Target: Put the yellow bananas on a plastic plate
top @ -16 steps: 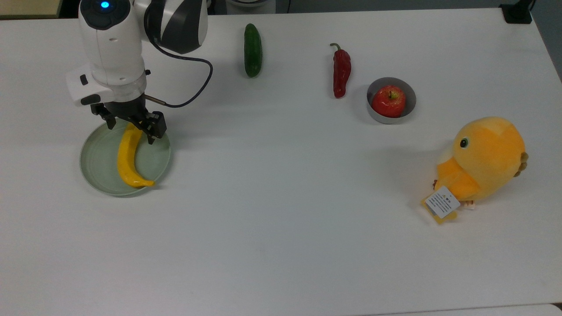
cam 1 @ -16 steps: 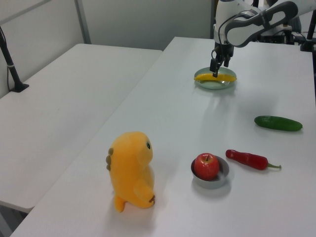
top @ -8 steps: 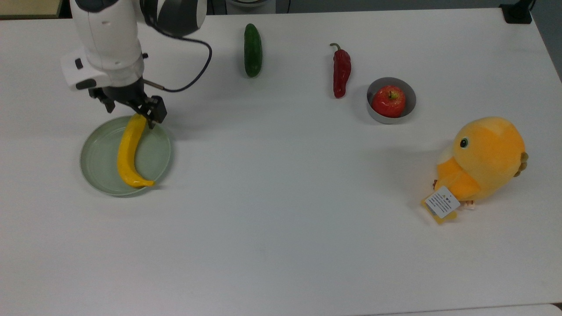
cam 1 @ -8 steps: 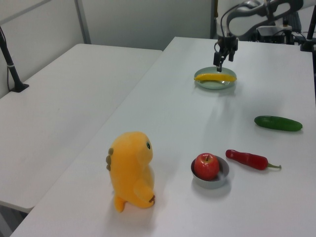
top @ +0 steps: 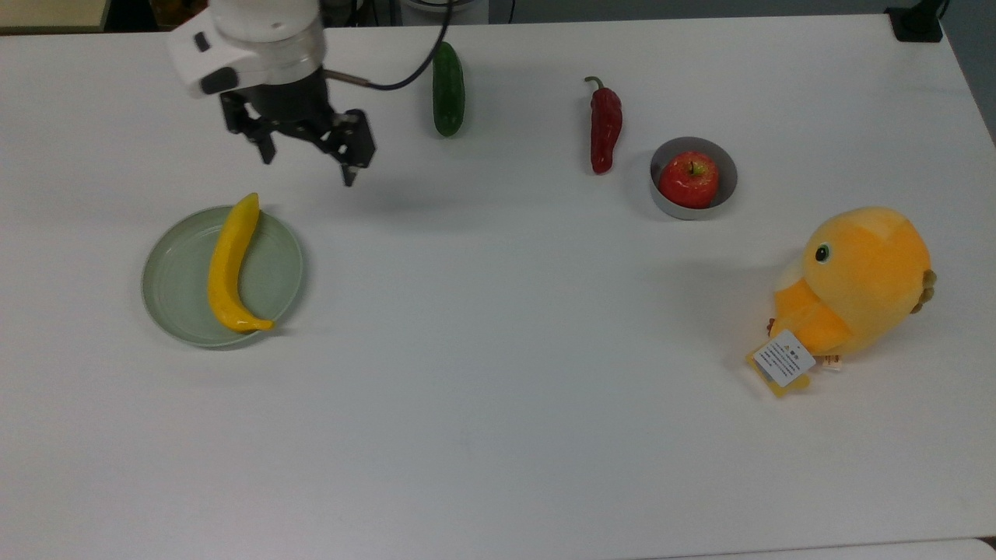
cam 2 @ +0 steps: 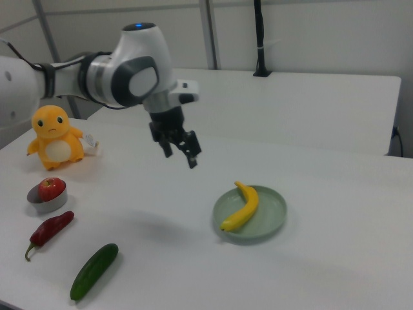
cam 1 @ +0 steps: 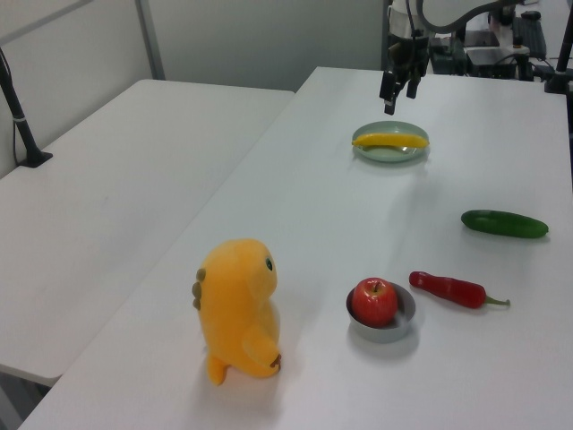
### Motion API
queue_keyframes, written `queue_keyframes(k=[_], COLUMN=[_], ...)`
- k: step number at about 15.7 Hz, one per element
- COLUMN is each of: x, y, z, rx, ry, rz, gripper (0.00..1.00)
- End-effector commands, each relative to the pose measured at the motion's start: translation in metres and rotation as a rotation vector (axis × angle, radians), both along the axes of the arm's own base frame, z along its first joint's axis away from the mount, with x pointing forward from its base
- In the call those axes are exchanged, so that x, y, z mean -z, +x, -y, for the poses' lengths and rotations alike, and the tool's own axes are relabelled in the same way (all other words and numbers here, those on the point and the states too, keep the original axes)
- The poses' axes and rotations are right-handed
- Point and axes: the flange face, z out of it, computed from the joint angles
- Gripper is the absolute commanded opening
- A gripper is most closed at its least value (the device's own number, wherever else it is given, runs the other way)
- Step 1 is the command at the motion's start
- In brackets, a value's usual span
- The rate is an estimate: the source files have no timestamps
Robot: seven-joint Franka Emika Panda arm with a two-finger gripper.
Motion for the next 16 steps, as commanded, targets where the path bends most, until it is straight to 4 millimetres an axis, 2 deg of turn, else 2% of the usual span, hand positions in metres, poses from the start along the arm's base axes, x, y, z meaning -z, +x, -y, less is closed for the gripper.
queue_keyframes(k=[1,3,6,9,12,16], x=[-0.018,-0.026,-0.041,-0.033,-0.026,-0.032], y=[-0.024,-0.029,-0.038,-0.055,-0.064,-0.07], z=[-0.061,-0.085,-0.108,-0.119,-0.13,-0.144], rx=[-0.037,-0.044,-0.081,-0.114,-0.135,-0.162], ry=[0.022,0.043,0.062,0.065,0.066,0.068], rz=[-0.067,-0.065,-0.043,-0.052,-0.045,-0.034], gripper=[1.0,1.0,1.0,1.0,1.0,1.0])
